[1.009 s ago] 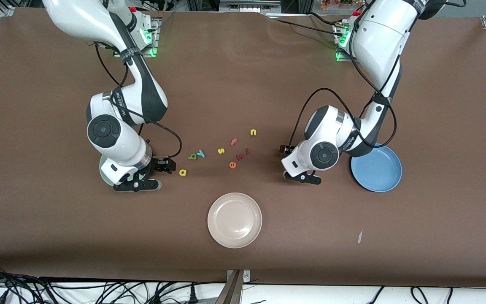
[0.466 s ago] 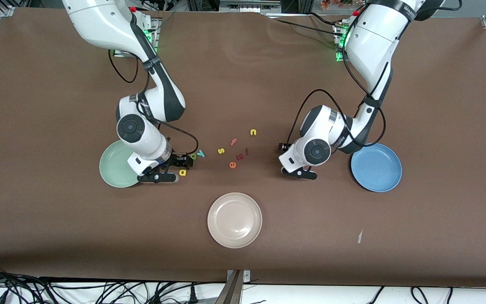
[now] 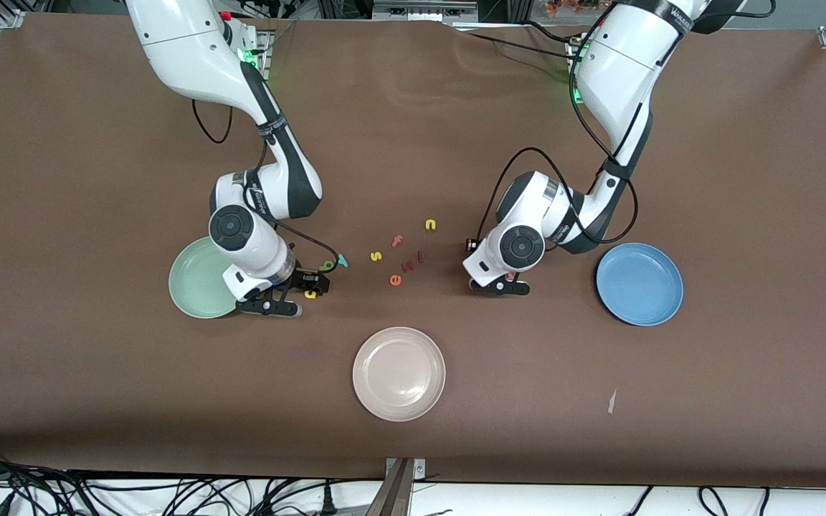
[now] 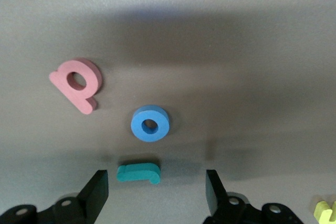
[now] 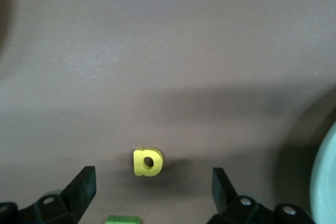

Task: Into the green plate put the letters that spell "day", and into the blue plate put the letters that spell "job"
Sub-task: 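Grasp the yellow d with the right gripper while the left gripper grasps the j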

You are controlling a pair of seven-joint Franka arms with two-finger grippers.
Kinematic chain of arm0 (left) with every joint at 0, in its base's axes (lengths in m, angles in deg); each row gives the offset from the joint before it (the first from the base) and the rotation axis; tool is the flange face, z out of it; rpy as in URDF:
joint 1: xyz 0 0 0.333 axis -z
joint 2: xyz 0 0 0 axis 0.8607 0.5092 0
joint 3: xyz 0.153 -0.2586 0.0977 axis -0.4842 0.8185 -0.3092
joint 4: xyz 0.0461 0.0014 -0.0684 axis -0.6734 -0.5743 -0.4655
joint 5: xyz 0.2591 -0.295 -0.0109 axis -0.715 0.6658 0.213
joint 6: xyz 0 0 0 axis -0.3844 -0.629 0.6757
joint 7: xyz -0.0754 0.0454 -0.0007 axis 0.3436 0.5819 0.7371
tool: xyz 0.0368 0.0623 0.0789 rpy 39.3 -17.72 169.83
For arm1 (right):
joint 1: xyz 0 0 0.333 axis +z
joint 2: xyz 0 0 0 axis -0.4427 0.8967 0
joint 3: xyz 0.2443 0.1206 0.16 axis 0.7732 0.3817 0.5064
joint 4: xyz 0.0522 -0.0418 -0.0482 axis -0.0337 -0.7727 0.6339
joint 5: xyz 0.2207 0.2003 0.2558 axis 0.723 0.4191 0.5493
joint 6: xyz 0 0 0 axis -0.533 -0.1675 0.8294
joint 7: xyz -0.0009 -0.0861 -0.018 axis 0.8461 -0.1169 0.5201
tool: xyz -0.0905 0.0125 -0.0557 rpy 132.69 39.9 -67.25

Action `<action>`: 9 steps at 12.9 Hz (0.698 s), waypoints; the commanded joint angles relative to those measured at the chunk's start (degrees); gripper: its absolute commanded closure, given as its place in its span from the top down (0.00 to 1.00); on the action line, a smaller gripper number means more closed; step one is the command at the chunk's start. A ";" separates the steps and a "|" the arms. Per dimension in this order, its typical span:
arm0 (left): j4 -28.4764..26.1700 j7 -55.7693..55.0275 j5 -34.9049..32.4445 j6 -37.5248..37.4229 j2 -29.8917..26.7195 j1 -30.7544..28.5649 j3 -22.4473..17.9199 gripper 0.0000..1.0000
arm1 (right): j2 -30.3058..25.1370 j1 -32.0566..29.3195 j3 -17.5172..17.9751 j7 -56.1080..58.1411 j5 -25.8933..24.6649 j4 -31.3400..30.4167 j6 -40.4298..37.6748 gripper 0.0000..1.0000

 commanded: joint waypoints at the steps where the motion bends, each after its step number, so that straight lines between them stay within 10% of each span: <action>1: -2.27 -1.12 -0.99 1.71 -1.88 0.44 -0.60 0.82 | 1.99 2.13 -1.76 -0.56 1.35 0.63 1.48 0.98; 9: -3.77 -0.77 -0.73 1.71 -2.32 -1.49 -0.51 0.72 | 3.23 4.07 -2.56 -0.74 1.44 0.11 2.54 0.86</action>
